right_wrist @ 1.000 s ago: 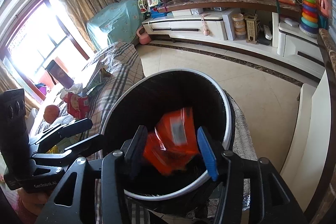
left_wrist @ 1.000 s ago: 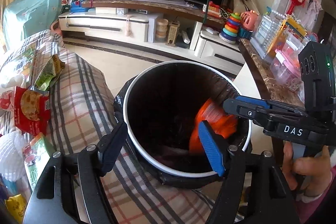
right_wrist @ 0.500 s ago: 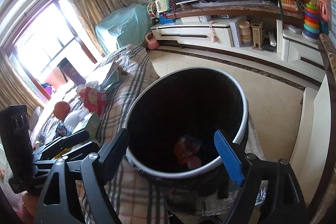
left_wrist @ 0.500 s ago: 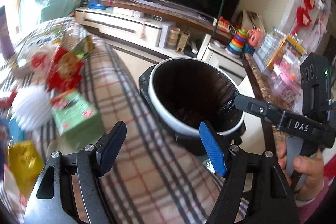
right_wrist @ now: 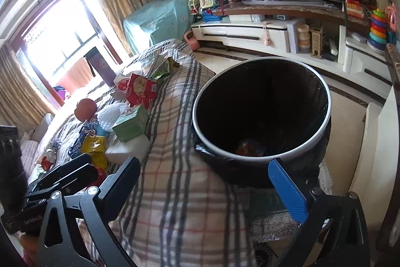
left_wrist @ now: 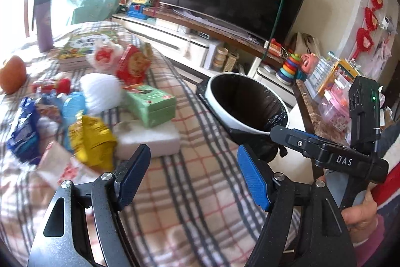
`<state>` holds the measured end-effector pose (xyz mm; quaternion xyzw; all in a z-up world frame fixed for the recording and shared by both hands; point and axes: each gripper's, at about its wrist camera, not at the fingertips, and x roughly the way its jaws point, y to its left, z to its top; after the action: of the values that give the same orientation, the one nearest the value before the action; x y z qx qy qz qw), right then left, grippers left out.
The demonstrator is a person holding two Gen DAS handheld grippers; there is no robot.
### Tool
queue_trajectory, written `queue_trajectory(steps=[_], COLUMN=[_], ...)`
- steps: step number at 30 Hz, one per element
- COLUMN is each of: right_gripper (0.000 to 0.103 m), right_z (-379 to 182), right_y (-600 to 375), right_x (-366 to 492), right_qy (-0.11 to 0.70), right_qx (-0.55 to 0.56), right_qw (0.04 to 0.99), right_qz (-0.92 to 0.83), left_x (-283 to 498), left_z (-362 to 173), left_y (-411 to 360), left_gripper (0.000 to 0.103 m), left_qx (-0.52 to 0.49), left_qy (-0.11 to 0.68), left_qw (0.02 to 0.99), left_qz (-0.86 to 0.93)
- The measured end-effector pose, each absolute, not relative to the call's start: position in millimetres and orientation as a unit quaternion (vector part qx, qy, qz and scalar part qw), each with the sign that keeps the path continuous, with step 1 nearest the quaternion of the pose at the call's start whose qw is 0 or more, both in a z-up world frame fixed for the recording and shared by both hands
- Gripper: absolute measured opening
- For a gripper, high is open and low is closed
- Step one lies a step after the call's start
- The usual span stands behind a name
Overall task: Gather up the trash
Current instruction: 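Move both open grippers back over the bed items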
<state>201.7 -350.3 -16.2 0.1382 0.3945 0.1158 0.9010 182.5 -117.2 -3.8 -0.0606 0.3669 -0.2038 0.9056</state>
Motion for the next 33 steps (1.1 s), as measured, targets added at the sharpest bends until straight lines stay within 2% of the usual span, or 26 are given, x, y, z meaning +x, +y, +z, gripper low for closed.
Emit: queue_trajectory(steps=[16,23,33], right_gripper=[0.103,0.102,0.103], right_z=[-24.2,-33.4,-47.8], right_y=[-277.0,-262.8,-228.2], right_x=[182.7,183.4,210.2], right_qy=[0.342,0.348,0.409], right_qx=[0.099,0.116,0.019], right_qw=[0.914,0.906,0.882], right_qz=[0.197,0.21,0.234], left_x=[147.5,147.4,154.9], left_z=[-22.6,-40.9,-50.6], left_y=[-27.0,10.0,13.8], left_gripper=[0.074,0.074,0.076], left_qx=[-0.094,-0.109,-0.125], left_qy=[0.373,0.394,0.414], left_qw=[0.916,0.909,0.897], left_qz=[-0.115,-0.079,-0.086])
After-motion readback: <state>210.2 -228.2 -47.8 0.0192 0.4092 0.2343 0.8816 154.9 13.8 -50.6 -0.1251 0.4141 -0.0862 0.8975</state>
